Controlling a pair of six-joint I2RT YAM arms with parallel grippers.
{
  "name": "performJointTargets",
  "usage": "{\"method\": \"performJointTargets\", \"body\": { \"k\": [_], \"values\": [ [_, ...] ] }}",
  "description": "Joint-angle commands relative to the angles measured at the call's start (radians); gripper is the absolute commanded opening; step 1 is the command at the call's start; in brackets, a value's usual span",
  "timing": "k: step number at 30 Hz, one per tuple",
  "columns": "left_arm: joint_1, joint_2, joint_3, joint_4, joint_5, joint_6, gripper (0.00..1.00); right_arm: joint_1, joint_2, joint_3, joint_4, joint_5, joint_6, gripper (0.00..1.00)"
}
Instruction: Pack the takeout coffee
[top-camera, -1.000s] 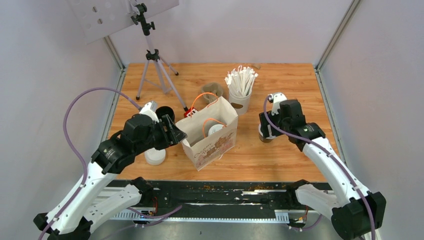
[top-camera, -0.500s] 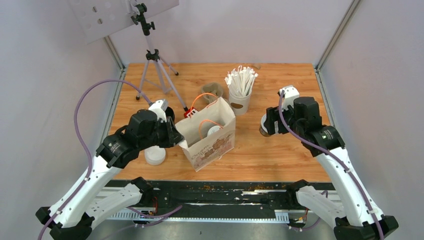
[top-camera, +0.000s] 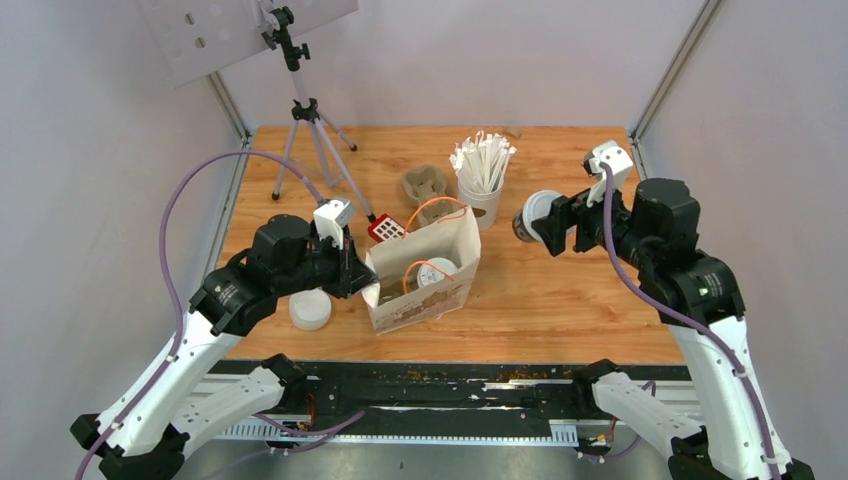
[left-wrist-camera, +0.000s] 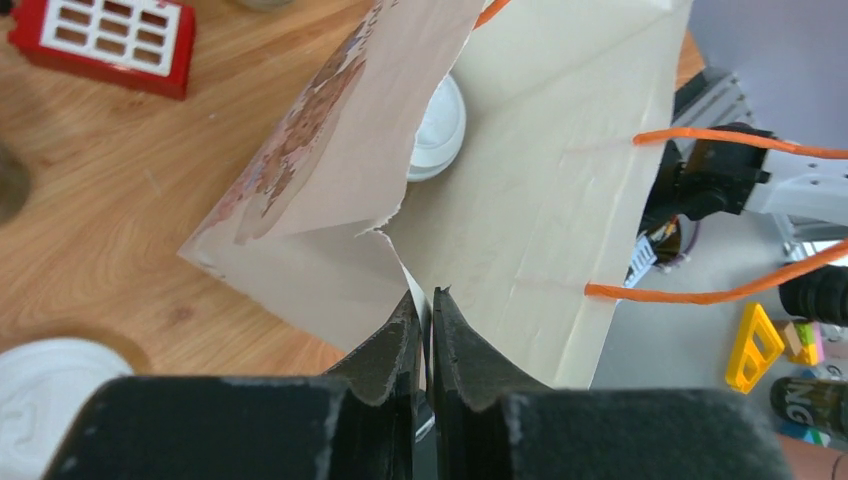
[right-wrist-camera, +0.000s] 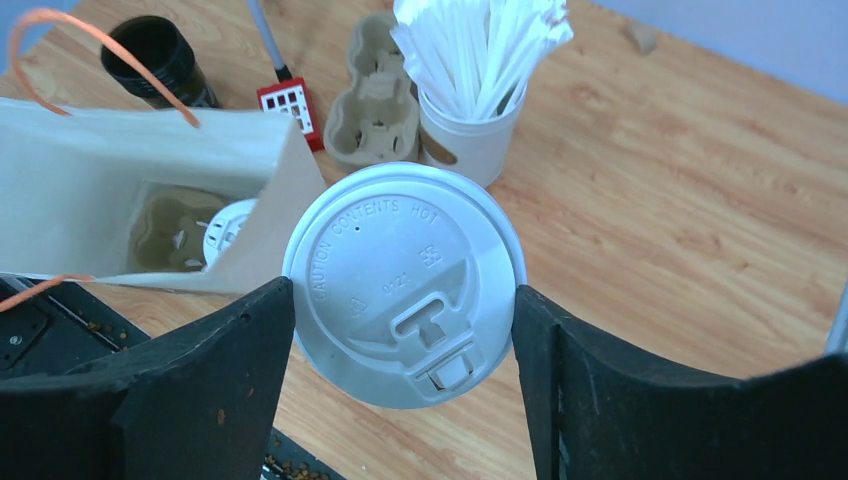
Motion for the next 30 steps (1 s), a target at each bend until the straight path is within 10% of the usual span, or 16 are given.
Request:
{"method": "performJointTargets", "body": {
  "k": [1,20,30],
  "values": [
    [0.0,0.023,0.02,0.142,0.144,0.031,0.14,0.001,0.002,0.121,-0.058,-0.043,-0.081,0.75],
    [0.0,0.165,0.047,0.294,0.343,0.165,0.13,0.001,-0.087,0.159,0.127,-0.441,0.103,0.74],
    [0.0,0.124,0.051,0.303,0.153,0.094,0.56,0.003,-0.089,0.052,0.176,-0.507,0.095,0.74]
  ]
}}
